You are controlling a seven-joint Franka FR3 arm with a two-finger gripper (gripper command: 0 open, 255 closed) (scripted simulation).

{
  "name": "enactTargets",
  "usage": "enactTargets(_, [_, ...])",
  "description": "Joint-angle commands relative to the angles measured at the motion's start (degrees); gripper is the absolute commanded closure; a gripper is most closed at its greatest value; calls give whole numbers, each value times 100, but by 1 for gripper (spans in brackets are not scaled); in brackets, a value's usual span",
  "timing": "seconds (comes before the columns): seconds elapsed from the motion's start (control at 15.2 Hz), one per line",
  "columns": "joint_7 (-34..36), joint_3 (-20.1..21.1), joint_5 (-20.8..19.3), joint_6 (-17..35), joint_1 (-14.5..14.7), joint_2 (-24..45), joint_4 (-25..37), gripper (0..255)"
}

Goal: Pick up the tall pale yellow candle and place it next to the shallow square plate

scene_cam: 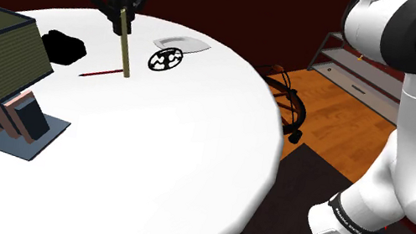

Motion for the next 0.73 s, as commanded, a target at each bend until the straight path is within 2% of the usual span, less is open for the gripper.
enactTargets(0.0, [-8, -18, -57, -306, 106, 201, 507, 255])
enactTargets(0.07, [-18, -30, -86, -461, 162, 305, 769, 255])
enactTargets(0.33, [-434, -62, 80, 23, -419, -136, -153, 255])
enactTargets(0.66, [-988, -165, 205, 390, -984, -357, -728, 255])
